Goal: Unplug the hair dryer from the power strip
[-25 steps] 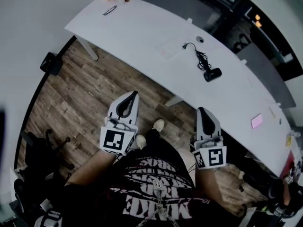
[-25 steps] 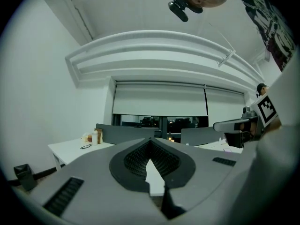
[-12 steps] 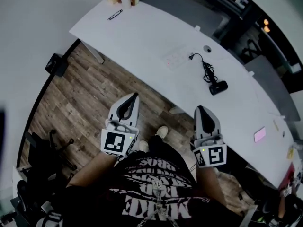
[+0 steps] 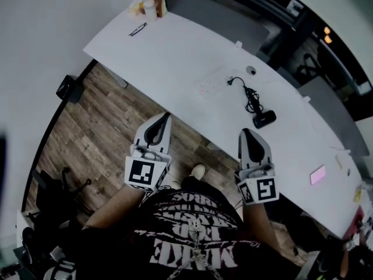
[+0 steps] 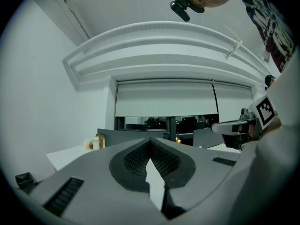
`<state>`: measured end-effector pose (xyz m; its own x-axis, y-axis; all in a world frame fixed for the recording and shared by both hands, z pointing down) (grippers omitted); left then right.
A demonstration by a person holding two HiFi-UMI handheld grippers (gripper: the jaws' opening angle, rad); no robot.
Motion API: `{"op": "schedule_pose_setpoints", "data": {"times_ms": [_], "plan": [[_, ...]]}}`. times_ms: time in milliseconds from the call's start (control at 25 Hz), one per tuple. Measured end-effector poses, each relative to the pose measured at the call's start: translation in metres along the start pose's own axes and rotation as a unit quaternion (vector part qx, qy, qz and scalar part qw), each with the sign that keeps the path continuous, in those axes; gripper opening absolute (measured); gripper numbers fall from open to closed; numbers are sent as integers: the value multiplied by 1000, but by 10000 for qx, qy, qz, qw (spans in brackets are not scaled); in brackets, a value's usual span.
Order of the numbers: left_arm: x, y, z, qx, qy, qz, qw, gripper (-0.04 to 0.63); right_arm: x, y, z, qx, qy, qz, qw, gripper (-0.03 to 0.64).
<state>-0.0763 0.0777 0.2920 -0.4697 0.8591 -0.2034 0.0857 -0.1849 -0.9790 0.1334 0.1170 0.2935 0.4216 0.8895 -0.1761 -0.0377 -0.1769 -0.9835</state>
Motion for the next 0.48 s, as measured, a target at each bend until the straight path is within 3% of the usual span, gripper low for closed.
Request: {"op": "schedule_pose_setpoints", "data": {"times_ms": [480], "plan": [[-33, 36, -16, -313, 146, -204, 9992, 26, -11, 23, -41, 110, 217, -386, 9990, 35]]}}
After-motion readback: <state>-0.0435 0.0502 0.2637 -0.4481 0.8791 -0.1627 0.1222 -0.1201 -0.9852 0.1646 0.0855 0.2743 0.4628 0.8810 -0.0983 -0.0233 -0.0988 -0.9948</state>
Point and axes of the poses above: the fingertips, and each gripper's own axes: x backward along the fingers, z to its left, y out of its top, the point moved 1 cm from there along x, backward along the fingers, and after that the axes turned 9 degrees about z, right-handed, at the moved point
